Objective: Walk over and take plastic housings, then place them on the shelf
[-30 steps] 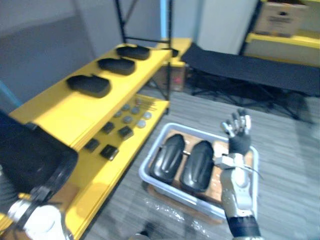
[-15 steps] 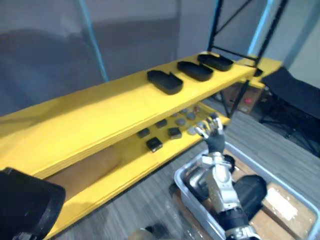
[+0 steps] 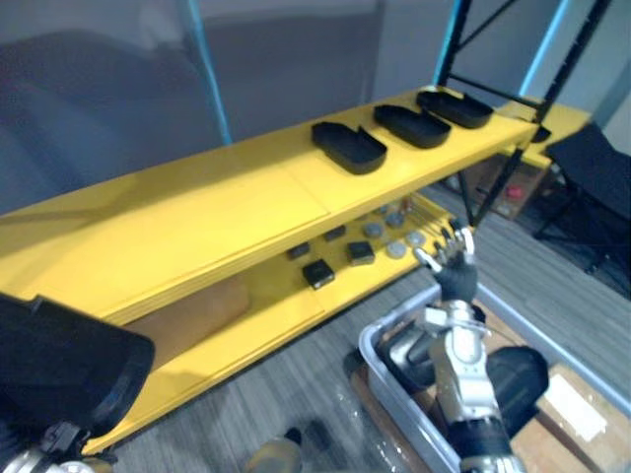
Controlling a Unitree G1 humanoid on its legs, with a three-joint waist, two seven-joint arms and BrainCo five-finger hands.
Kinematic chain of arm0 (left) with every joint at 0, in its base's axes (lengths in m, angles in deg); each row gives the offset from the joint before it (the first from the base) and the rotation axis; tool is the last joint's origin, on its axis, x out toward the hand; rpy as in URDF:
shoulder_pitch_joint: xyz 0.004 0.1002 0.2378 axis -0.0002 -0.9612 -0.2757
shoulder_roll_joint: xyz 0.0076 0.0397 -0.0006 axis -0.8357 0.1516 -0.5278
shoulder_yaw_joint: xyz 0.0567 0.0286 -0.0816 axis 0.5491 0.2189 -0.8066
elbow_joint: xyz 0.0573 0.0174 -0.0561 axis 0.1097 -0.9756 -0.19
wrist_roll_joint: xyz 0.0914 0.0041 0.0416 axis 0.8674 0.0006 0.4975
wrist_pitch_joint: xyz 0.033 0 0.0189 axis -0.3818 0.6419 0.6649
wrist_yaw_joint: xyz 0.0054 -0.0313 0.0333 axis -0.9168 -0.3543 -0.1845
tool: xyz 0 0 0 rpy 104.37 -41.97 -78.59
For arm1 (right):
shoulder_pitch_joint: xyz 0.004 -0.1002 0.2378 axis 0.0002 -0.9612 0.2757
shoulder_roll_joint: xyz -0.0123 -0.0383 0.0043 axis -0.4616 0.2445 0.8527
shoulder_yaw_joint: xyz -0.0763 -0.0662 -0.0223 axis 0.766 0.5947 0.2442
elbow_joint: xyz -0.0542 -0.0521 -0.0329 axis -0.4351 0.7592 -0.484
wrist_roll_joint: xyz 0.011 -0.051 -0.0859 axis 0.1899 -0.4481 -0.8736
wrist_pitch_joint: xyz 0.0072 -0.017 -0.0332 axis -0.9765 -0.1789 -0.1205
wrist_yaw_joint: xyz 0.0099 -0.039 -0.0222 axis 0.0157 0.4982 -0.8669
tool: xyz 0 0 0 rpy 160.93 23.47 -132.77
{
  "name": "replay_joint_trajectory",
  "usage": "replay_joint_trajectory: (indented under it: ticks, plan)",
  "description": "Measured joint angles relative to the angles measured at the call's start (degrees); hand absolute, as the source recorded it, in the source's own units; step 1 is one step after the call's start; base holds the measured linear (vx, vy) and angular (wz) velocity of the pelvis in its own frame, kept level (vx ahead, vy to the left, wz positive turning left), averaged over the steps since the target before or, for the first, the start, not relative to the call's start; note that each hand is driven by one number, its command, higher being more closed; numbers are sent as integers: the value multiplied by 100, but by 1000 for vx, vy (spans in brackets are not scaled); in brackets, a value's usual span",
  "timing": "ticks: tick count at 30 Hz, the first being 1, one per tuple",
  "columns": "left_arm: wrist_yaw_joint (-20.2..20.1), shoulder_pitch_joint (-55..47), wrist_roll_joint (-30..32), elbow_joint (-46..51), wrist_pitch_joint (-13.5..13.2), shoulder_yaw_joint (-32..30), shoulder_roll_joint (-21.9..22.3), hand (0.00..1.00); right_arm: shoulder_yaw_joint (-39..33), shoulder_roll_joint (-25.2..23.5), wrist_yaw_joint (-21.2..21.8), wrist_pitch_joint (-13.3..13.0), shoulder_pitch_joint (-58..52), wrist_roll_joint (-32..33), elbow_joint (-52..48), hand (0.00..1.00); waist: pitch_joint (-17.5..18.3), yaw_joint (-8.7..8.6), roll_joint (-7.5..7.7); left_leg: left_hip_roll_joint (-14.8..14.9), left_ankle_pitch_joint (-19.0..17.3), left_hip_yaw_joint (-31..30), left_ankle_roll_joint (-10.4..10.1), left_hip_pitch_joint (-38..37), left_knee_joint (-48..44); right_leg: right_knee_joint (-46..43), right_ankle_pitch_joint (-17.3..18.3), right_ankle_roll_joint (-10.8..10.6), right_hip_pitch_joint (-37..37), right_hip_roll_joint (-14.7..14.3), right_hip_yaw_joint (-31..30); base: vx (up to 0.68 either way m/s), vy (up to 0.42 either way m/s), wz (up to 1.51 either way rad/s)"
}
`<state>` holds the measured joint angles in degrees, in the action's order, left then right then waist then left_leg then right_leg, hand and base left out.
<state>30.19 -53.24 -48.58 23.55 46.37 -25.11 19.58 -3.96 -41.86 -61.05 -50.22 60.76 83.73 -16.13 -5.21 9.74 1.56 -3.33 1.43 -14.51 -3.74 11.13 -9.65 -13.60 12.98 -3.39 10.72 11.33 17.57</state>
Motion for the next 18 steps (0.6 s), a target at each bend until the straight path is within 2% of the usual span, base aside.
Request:
replay_joint_trajectory:
  ticks: [1,2,4,5,6,7,9,10,11,12,14,16,18]
  plan:
    - [-101,1,1,39,0,190,-92,100,-83,-2,24,-15,-208,48,-77,0,-7,-113,-22,74,112,34,2,-1,92,-415,3,2,-94,-53,-263,92,246,142]
    - [-132,-12,7,67,0,260,-156,100,-98,-3,32,-48,-275,98,-80,0,-13,-154,-24,143,181,155,9,-15,121,-605,7,3,-118,-66,-282,87,137,111]
    - [-192,-141,26,226,-2,377,-186,100,-146,-5,260,-105,-314,102,-191,0,-58,-120,-84,277,294,253,-30,-129,98,-1355,55,10,-335,-33,-231,44,0,39]
    - [-194,-184,26,271,-7,398,-185,100,-132,-4,322,-117,-331,101,-301,0,-82,-123,-124,285,294,251,-30,-128,69,-1389,239,65,-350,-2,-245,-12,-46,-4]
    - [-203,-291,25,333,-31,416,-185,100,-61,0,434,-154,-317,97,-534,0,-110,-100,-71,278,288,420,-34,-106,-27,-1113,274,119,-314,-37,-257,-55,-37,-11]
    - [-210,-373,17,335,-45,480,-163,100,4,2,533,-181,-290,96,-715,0,-193,-100,-135,337,268,657,-34,-100,-168,-904,316,24,-147,-75,-244,-79,-23,-22]
    - [-235,-493,5,371,-46,571,-148,100,52,11,624,-218,-317,92,-849,0,-282,-101,-270,539,144,917,-67,-93,-333,-651,321,-16,-6,-222,-269,-117,-29,-35]
    - [-240,-604,7,445,-52,578,-152,100,93,2,643,-218,-359,92,-884,0,-294,-100,-274,633,81,1022,-79,-69,-422,-526,393,-127,50,-265,-274,-172,-58,-54]
    - [-231,-697,18,508,-103,584,-149,100,116,8,665,-223,-414,93,-948,0,-296,-98,-287,682,5,1165,-144,31,-574,-411,614,-241,72,-268,-283,-206,-44,-32]
    - [-220,-724,31,498,-110,664,-148,100,79,20,694,-235,-510,96,-963,0,-334,-159,-359,830,-6,1265,-161,89,-689,-507,690,-155,31,-339,-214,-209,-32,-6]
    - [-225,-716,52,505,-167,691,-154,100,44,37,773,-268,-654,95,-964,0,-319,-285,-372,985,3,1567,-172,74,-678,-679,802,-103,-25,-344,-177,-138,-10,21]
    - [-220,-719,71,543,-242,671,-155,100,58,42,851,-284,-670,95,-965,0,-312,-256,-390,1037,5,1692,-170,89,-680,-711,805,-104,-83,-336,-198,-53,22,2]
    - [-217,-719,115,687,-257,642,-156,100,99,42,908,-292,-669,94,-966,0,-283,-207,-334,993,5,1755,-169,95,-694,-702,826,-139,-82,-258,-199,24,58,0]
